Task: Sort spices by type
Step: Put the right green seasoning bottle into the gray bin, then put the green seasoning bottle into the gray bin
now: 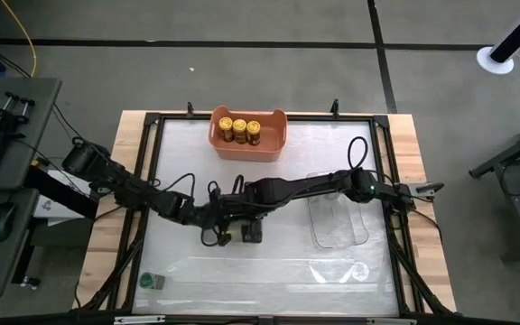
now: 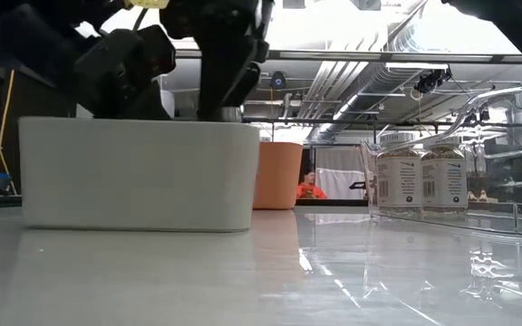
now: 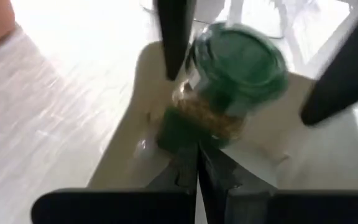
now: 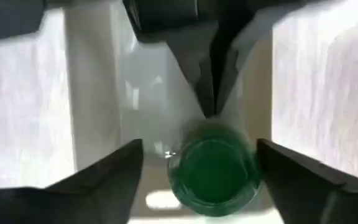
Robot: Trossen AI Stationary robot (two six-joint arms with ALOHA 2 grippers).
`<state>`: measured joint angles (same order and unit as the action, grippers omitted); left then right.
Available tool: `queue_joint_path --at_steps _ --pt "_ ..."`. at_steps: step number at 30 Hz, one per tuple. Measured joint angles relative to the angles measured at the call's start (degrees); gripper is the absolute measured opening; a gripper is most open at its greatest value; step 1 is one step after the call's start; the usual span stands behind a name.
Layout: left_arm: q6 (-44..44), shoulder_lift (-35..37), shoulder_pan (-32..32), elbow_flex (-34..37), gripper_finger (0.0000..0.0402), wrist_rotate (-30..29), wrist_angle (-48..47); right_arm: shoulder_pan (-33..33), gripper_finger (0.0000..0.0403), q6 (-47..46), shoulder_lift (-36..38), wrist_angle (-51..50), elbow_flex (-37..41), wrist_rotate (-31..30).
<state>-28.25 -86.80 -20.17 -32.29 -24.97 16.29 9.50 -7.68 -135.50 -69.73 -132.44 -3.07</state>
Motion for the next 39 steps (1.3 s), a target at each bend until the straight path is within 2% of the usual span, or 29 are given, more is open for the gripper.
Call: queue_joint_path --at_steps 2,4,10,14,18,21,23,26,30,33,36,39 --pt "0.0 0.0 0.7 0.0 0.0 0.2 -0.1 0.0 0.0327 0.0 0.0 1.0 0.0 0.0" --pt "0.0 0.0 1.4 0.0 0.0 0.3 -0.2 0.0 0.0338 -0.2 0.0 0.9 0.0 0.0" --pt "0.3 1.8 1.9 0.0 0.0 5.3 -1.3 0.0 0.0328 -1.1 0.6 -0.4 0.0 0.2" --pt "0.9 8.4 1.9 0.0 0.0 7.4 -10.1 0.0 0.0315 -1.1 2.6 -1.3 -0.3 0.2" --pt "-1.7 19.3 1.2 0.0 0.0 10.7 -22.7 0.2 0.0311 -1.8 5.4 -2.0 -1.0 -1.0" --pt "-5.2 28.2 -2.4 0.0 0.0 15.3 -28.6 0.5 0.0311 -2.6 8.0 -2.6 -1.0 -2.8" --pt "-7.9 33.4 -7.0 -0.2 0.0 16.9 -31.6 1.0 0.0311 -2.6 9.7 -3.5 -1.0 -3.9" --pt "-12.6 36.7 -15.8 -3.5 0.0 17.0 -37.1 2.1 0.0311 -2.8 11.7 -6.3 -1.0 -5.7" --pt "-16.3 32.9 -27.7 -13.4 0.0 17.3 -48.0 3.6 0.0311 -5.2 13.4 -11.4 -1.0 -8.2" --pt "-16.7 26.9 -34.0 -22.1 0.0001 20.8 -56.5 5.1 0.0311 -6.9 14.1 -13.5 -1.0 -10.4" --pt "-20.0 21.4 -37.4 -28.1 0.0014 24.4 -60.4 6.7 0.0311 -8.0 14.1 -14.3 -1.0 -12.3" --pt "-23.7 17.8 -38.6 -31.0 0.0052 29.0 -59.7 8.0 0.0311 -9.1 14.1 -14.5 -1.0 -14.5"
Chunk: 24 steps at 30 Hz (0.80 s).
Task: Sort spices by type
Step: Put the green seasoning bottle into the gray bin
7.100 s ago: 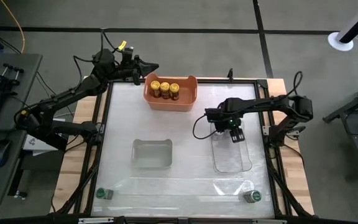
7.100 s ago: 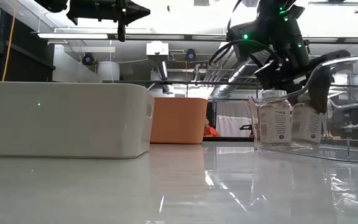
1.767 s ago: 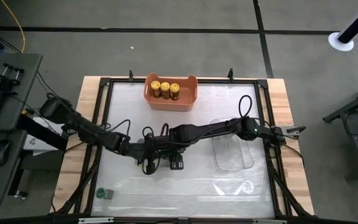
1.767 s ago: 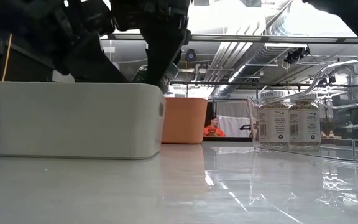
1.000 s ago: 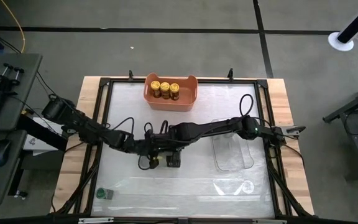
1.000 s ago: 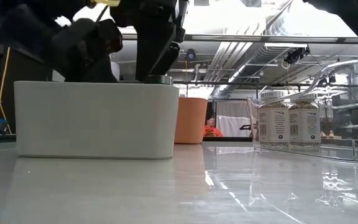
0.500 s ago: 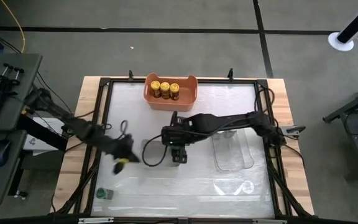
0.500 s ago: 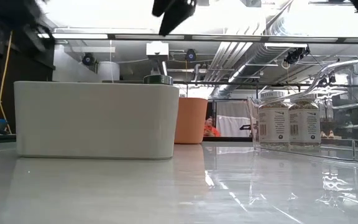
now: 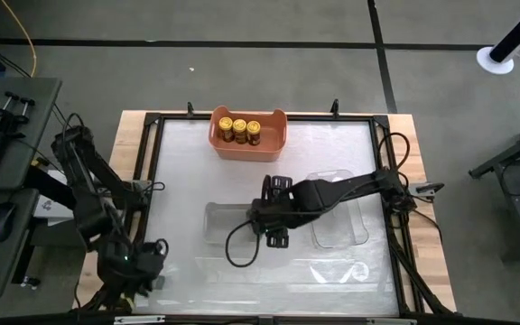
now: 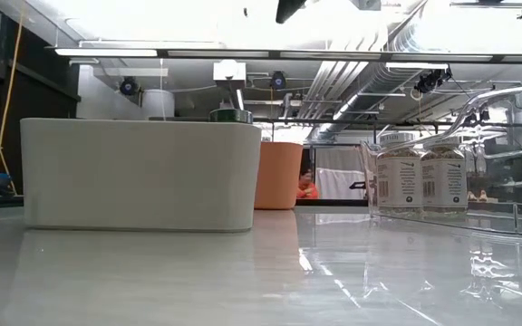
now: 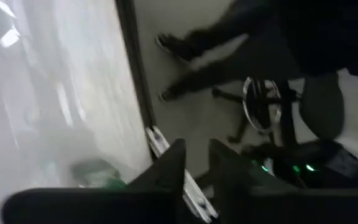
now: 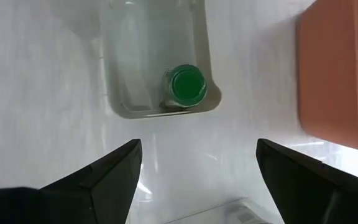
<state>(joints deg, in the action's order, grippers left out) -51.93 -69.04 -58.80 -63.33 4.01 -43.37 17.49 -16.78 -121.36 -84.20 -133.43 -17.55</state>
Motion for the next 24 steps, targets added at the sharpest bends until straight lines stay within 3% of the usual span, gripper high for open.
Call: queue_joint_path --at_steps 4,9,13,17,24 --pt "-2.9 -2.0 -0.7 -0.5 0.0134 4.3 -1.0 0.9 0.0311 -1.5 0.0 0.0 0.0 -3.4" --pt "-1.4 -2.7 -0.9 0.8 0.0243 4.0 -6.1 0.9 0.0311 -4.5 0.0 0.0 0.0 -4.6" --pt "-0.9 -3.4 -1.4 4.6 0.0306 2.8 -6.8 1.0 0.0311 -6.0 0.0 -0.1 0.0 -4.7" --pt "-4.6 -3.5 -2.6 8.0 0.0338 -0.4 -6.8 1.7 0.0311 -8.4 0.0 -0.9 0.0 -4.7" --pt "-9.5 -3.7 -4.6 9.2 0.0344 -4.2 -6.1 2.6 0.0311 -9.2 0.0 -0.9 0.0 -6.5"
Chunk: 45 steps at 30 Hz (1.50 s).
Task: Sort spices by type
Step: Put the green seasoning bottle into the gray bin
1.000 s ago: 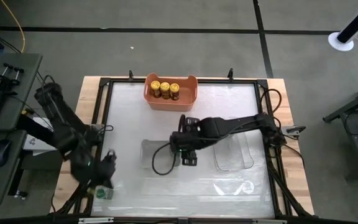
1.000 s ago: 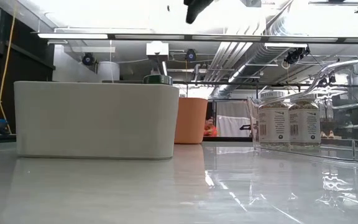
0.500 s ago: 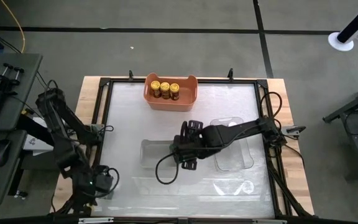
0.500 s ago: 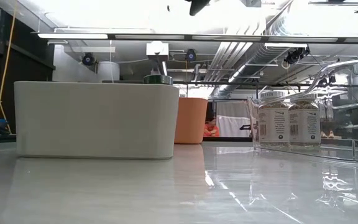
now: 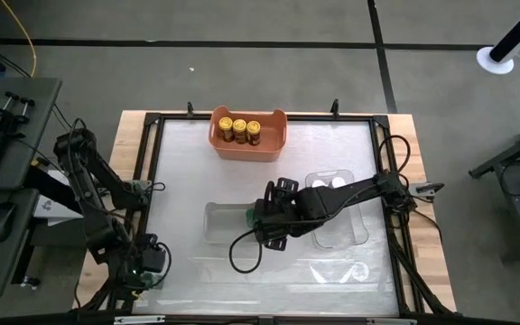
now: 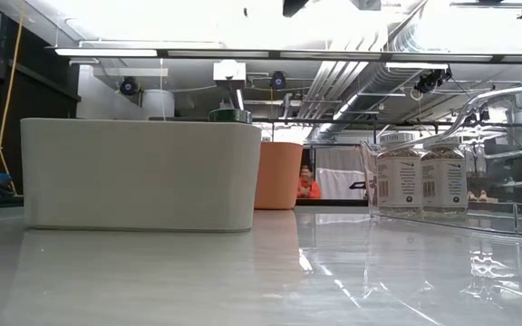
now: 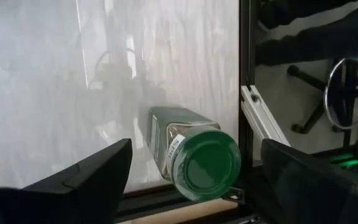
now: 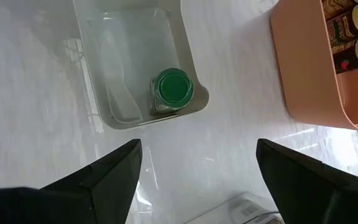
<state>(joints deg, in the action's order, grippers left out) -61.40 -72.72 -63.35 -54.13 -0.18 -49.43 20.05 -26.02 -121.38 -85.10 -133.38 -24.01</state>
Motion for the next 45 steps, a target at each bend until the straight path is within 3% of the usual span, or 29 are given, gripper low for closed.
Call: queue_joint_path --at_steps 15,20,24,28,30,34,39,45 --pt "0.5 -11.5 -3.1 0.0 0.0344 0.3 2.5 -0.2 0.0311 -0.2 0.0 -1.8 0.0 -0.1" --pt "-0.8 -15.6 -3.0 0.0 0.0335 0.3 3.0 0.5 0.0311 -4.1 0.3 -5.0 0.0 -0.4" --pt "-2.2 -16.0 -2.1 0.0 0.0277 0.4 2.7 2.7 0.0311 -7.4 1.9 -5.0 0.0 -0.9" --pt "-1.4 -14.6 -0.2 0.0 0.0166 0.4 1.0 5.1 0.0311 -13.0 4.2 -4.9 0.0 -3.0" --pt "0.5 -13.7 1.0 0.0 0.016 0.4 -0.4 6.7 0.0311 -16.8 6.0 -4.9 0.0 -4.4" --pt "6.8 -9.6 7.6 -0.6 0.016 1.4 -1.5 10.5 0.0311 -24.2 9.1 -4.9 0.0 -8.3" --pt "17.8 -5.8 23.5 -7.9 0.016 0.1 -1.3 13.8 0.0311 -30.9 11.2 -4.9 0.0 -14.9" --pt "32.6 -9.6 39.6 -21.7 0.016 -9.3 -0.6 13.8 0.0311 -32.2 11.3 -4.9 0.0 -15.2"
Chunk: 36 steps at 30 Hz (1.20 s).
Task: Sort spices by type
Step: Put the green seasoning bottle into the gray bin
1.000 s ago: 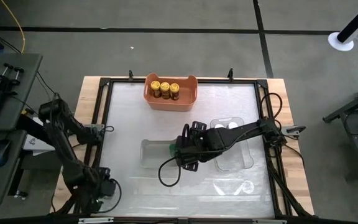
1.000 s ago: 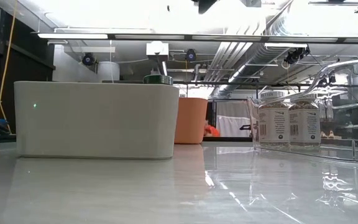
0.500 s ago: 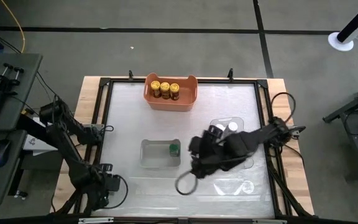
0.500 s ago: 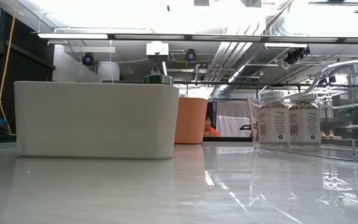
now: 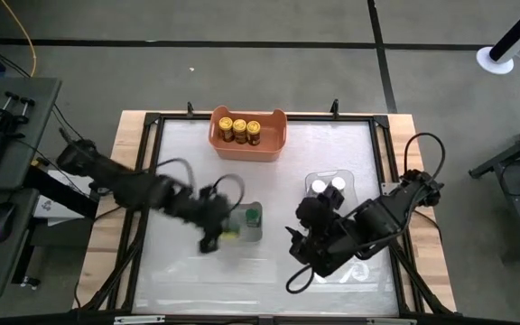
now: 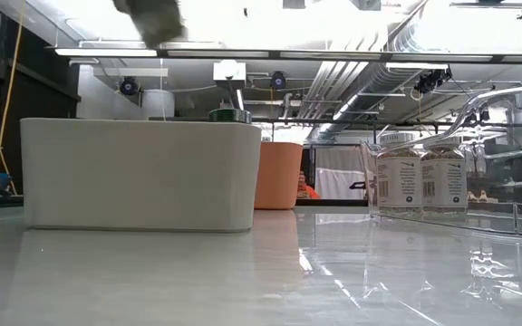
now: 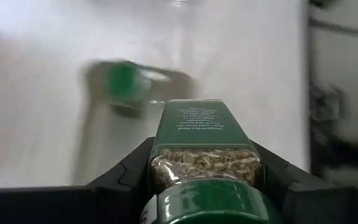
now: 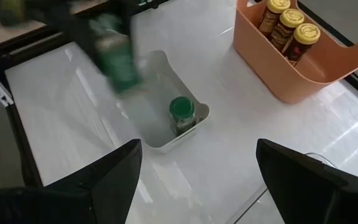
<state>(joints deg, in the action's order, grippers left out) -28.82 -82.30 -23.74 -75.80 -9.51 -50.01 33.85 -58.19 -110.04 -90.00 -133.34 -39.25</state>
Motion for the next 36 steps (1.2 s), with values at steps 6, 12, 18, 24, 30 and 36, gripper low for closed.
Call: queue_joint_path --at_steps 6,12,18,24,30,36 --pt "3.9 -6.2 5.7 0.0 0.016 2.5 -6.9 -1.7 0.0311 1.9 0.0 0.0 0.0 0.0" --pt "17.4 -10.2 6.5 4.1 0.016 1.4 -3.3 -2.4 0.0311 4.2 0.0 0.0 0.0 0.0" --pt "23.5 -15.8 9.3 4.8 0.016 2.1 -0.6 -2.7 0.0311 4.4 0.0 0.0 0.0 0.2" --pt "24.6 -18.1 10.6 4.7 0.016 3.0 5.2 -2.7 0.0311 4.1 -0.1 0.0 0.0 0.2" --pt "25.3 -18.6 11.4 4.7 0.016 3.4 5.0 -2.7 0.0311 4.1 -0.1 0.0 0.0 0.2" --pt "26.1 -18.6 11.4 4.7 0.0256 3.4 7.0 -3.0 0.0311 4.2 -0.1 0.0 0.0 0.1"
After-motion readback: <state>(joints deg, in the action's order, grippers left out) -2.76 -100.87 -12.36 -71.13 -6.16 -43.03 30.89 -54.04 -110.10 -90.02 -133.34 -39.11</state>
